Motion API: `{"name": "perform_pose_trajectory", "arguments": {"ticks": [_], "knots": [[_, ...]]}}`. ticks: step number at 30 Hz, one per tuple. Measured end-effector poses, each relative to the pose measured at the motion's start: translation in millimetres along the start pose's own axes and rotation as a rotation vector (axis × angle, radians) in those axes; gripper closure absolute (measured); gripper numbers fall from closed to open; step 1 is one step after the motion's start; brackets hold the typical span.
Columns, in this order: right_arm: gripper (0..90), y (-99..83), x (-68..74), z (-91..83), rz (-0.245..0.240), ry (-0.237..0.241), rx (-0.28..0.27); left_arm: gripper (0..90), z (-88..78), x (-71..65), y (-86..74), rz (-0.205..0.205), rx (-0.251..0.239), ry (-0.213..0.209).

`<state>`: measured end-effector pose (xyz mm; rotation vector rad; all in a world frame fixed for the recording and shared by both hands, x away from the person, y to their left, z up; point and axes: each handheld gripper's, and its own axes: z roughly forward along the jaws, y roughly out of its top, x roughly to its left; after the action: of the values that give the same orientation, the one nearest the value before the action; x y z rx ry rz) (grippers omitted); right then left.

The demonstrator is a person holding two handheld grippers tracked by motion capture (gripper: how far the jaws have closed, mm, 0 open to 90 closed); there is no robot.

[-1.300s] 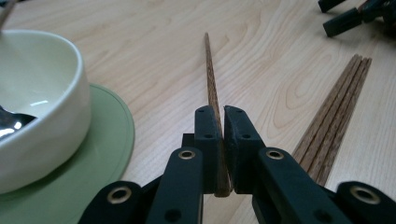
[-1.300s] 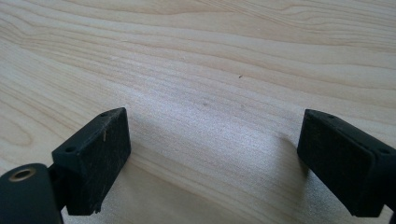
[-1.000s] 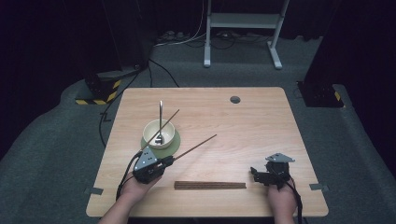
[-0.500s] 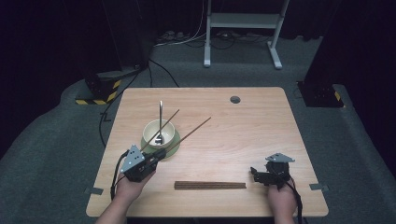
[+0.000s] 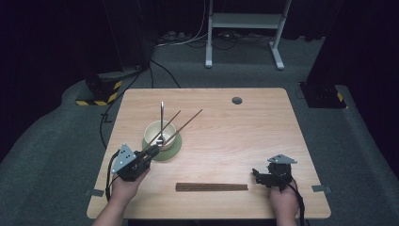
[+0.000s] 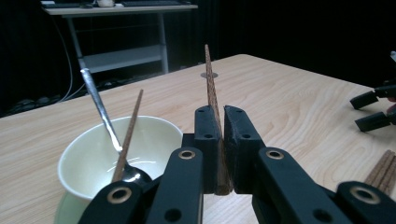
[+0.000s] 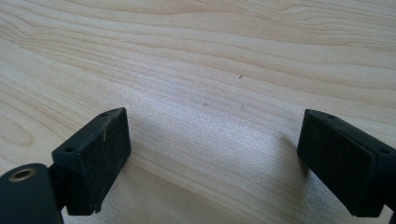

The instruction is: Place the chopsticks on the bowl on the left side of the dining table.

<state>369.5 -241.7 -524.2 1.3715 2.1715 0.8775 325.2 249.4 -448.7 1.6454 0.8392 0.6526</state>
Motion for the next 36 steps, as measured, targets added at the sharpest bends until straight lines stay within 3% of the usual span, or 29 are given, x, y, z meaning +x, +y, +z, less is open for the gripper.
{"name": "perform_pose_trajectory", "arguments": {"ticks": [16,26,36], "knots": [[9.7,0.0,0.0,0.0,0.0,0.001,0.0,83.9,-4.8,13.6,-1.7,-0.026,-0.008,0.052],[9.7,0.0,0.0,0.0,-0.001,0.0,0.0,83.9,-4.5,22.4,-6.4,-0.044,0.022,0.099],[9.7,0.1,-0.1,-0.4,-0.001,0.004,0.005,83.9,0.9,29.7,-13.9,-0.061,0.07,0.113]]}}
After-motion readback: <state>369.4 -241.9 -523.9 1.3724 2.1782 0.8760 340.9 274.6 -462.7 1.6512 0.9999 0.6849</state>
